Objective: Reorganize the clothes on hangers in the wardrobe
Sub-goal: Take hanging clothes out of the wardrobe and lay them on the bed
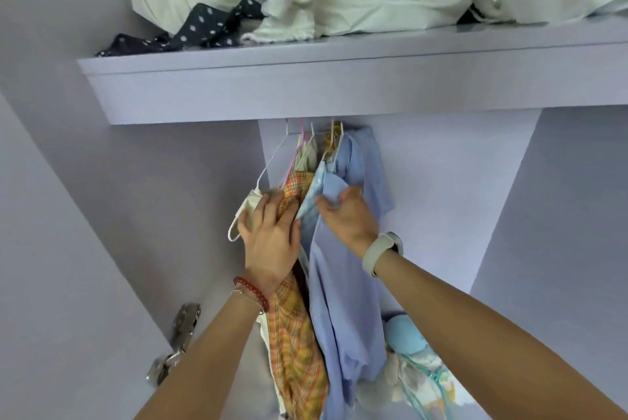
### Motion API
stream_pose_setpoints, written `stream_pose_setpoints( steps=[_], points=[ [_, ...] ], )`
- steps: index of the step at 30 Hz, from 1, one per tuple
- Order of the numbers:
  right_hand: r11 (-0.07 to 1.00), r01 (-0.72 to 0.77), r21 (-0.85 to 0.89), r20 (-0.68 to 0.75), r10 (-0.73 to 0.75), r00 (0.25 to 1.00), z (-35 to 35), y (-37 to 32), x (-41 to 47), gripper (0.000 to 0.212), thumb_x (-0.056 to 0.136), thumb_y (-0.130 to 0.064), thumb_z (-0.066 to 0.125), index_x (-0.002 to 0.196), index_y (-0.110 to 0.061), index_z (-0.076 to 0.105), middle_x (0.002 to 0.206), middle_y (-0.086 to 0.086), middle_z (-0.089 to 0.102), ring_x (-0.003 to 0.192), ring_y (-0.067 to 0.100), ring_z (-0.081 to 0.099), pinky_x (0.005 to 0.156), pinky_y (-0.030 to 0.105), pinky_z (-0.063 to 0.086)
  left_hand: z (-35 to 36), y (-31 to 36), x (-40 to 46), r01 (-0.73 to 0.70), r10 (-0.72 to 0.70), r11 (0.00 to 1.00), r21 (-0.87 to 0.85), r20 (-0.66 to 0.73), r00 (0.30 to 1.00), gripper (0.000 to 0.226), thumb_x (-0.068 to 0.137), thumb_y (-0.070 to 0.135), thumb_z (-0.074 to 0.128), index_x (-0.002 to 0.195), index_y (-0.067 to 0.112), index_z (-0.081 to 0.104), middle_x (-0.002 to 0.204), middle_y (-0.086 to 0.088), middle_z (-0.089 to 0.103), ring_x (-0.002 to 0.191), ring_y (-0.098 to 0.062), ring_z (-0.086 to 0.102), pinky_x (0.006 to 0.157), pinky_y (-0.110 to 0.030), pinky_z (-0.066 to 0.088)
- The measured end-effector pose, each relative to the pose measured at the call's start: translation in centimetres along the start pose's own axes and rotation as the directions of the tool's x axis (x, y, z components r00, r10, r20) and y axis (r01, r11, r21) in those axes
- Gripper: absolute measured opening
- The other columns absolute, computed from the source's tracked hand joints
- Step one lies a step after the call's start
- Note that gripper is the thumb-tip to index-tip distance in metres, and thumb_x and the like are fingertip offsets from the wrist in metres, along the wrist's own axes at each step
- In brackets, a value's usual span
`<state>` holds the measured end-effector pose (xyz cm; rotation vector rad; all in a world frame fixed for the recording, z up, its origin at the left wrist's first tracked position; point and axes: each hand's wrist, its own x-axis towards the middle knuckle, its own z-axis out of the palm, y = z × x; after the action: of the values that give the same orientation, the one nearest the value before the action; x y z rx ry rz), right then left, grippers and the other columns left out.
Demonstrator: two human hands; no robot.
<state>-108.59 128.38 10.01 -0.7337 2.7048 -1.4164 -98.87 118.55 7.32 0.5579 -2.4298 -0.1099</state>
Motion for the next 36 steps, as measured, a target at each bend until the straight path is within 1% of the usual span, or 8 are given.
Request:
stream_pose_setpoints(
  steps=[8,15,19,21,24,28,33,36],
  points=[
    [0.989,-0.106,-0.105,-0.083,0.098,0.992,-2.1,2.7,0.5,0.034,0.092,-0.010,0.036,0.125,-0.001,0.038,0.105,0.021,0.059,0.092,0.039,0.056,0.070,0.034,0.039,1.1,-1.2,-0.2,-0.077,0.065,0.992,-0.099,-0.118,0.991,0.019,0.087,0.023,0.059,0.101,0.016,0.071,0.126,-0.012,0.056,0.125,-0.031,0.045,0.105,-0.058,0.017],
    [0.991,-0.084,-0.102,-0.259,0.055,0.964,-4.8,3.6,0.6,0.019,0.095,-0.012,0.033,0.078,-0.006,0.039,0.069,0.008,0.046,0.068,0.028,0.043,0.060,0.030,0.030,1.5,-0.1,-0.4,-0.090,0.070,0.983,-0.158,-0.128,0.989,0.019,0.086,0.024,0.058,0.097,0.017,0.071,0.126,-0.014,0.053,0.126,-0.030,0.043,0.107,-0.054,0.011],
    [0.999,-0.038,0.005,-0.346,0.037,0.937,-6.5,4.3,-0.5,0.015,0.092,-0.008,0.038,0.083,-0.002,0.049,0.062,0.004,0.045,0.060,0.024,0.042,0.055,0.028,0.033,1.4,0.3,-0.7,-0.057,0.041,0.982,-0.180,-0.091,0.995,0.017,0.086,0.022,0.061,0.099,0.019,0.071,0.131,-0.014,0.049,0.131,-0.030,0.037,0.108,-0.055,0.007],
    [0.996,-0.009,0.084,-0.320,0.035,0.947,-7.4,4.7,-1.3,0.008,0.086,-0.008,0.046,0.086,-0.006,0.053,0.059,0.000,0.046,0.052,0.016,0.041,0.045,0.016,0.035,1.2,0.8,-0.8,-0.038,0.019,0.981,-0.193,-0.098,0.995,0.018,0.085,0.019,0.061,0.101,0.019,0.070,0.133,-0.015,0.047,0.132,-0.032,0.034,0.107,-0.058,0.007],
    [0.995,-0.011,0.096,-0.309,0.040,0.950,-8.3,5.7,-3.4,0.021,0.087,-0.029,0.055,0.076,-0.011,0.052,0.052,-0.007,0.041,0.045,0.007,0.038,0.041,0.011,0.032,1.0,2.4,-1.1,-0.065,0.039,0.981,-0.185,-0.137,0.990,0.030,0.082,0.016,0.061,0.112,0.018,0.064,0.136,-0.017,0.045,0.132,-0.036,0.033,0.104,-0.064,0.011],
    [0.991,-0.052,-0.124,-0.386,0.001,0.923,-9.2,9.2,-8.1,0.036,0.094,-0.027,0.047,0.062,-0.017,0.035,0.049,-0.006,0.033,0.051,0.020,0.034,0.052,0.028,0.028,1.3,6.3,-2.3,-0.221,0.175,0.928,-0.301,-0.171,0.970,0.036,0.081,0.018,0.054,0.116,0.013,0.060,0.137,-0.017,0.045,0.130,-0.036,0.037,0.103,-0.061,0.018],
    [0.938,-0.160,-0.306,-0.315,0.059,0.947,-11.6,13.6,-17.2,0.021,0.092,-0.020,0.051,0.083,-0.002,0.054,0.049,-0.001,0.045,0.055,0.030,0.042,0.059,0.037,0.039,3.3,10.3,-5.4,-0.315,0.363,0.755,-0.575,-0.034,0.931,0.041,0.082,0.008,0.061,0.122,-0.002,0.054,0.131,-0.026,0.047,0.121,-0.045,0.044,0.094,-0.058,0.041],
    [0.851,-0.178,-0.495,-0.273,0.043,0.961,-13.9,15.0,-23.3,0.022,0.092,-0.023,0.052,0.087,-0.002,0.060,0.057,0.015,0.060,0.058,0.038,0.055,0.053,0.033,0.038,4.7,12.9,-8.1,-0.372,0.494,0.729,-0.574,0.065,0.867,0.048,0.084,0.016,0.061,0.127,-0.003,0.050,0.134,-0.026,0.045,0.124,-0.046,0.041,0.098,-0.058,0.038]
  ],
)
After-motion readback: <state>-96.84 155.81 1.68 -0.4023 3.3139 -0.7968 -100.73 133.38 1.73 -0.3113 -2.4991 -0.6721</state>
